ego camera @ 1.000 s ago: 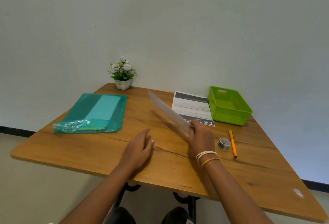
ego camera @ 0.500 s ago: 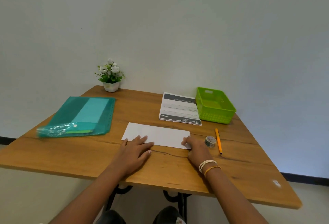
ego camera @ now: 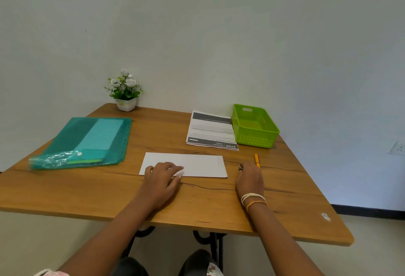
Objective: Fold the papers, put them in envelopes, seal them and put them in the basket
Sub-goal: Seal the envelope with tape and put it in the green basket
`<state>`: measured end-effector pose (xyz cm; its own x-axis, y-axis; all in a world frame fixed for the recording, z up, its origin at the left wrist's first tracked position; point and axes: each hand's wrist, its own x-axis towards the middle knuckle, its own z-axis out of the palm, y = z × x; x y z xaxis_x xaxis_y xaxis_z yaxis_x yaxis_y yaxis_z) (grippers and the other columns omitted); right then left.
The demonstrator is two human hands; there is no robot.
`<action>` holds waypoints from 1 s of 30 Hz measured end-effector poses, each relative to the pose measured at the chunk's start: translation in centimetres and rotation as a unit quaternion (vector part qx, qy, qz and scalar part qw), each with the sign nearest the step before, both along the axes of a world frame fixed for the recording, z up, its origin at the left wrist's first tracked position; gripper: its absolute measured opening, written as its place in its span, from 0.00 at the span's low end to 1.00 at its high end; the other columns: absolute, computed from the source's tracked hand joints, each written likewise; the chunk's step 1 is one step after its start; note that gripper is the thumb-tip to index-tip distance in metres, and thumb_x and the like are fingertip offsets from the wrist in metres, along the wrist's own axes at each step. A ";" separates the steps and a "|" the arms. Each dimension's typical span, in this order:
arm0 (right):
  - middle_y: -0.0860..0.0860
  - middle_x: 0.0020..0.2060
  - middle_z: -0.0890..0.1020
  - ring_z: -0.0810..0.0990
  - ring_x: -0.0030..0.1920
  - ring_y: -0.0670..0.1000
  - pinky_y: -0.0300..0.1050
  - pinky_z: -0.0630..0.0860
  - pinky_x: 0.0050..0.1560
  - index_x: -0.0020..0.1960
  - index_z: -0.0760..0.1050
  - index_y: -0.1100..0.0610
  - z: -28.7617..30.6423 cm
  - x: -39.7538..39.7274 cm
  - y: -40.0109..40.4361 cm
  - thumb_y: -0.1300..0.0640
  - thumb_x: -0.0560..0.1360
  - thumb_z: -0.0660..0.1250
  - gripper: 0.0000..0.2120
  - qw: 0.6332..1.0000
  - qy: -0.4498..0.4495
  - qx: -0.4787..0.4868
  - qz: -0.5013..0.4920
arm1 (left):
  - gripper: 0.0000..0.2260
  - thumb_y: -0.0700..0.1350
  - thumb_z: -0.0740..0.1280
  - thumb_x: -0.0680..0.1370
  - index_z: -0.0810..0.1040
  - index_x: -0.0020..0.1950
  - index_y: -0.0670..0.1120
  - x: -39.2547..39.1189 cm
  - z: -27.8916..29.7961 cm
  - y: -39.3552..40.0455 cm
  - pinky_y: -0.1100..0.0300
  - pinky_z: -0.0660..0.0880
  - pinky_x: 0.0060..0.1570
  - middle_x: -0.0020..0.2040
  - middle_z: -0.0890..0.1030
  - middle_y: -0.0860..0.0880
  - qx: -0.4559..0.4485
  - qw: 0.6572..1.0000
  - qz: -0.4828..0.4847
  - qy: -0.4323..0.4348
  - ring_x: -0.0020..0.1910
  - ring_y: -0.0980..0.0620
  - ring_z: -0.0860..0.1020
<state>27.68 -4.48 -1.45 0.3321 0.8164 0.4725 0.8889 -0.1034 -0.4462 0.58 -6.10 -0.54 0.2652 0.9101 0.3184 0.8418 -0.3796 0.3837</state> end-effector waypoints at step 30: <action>0.45 0.51 0.83 0.82 0.52 0.43 0.37 0.79 0.52 0.56 0.80 0.50 1.0 -8.1 -1.3 0.60 0.70 0.75 0.16 0.874 0.396 0.012 0.282 | 0.06 0.46 0.65 0.79 0.77 0.54 0.55 4.0 -0.4 1.2 0.68 0.72 0.50 0.58 0.79 0.55 -0.066 0.956 -0.022 -0.285 0.57 0.58 0.75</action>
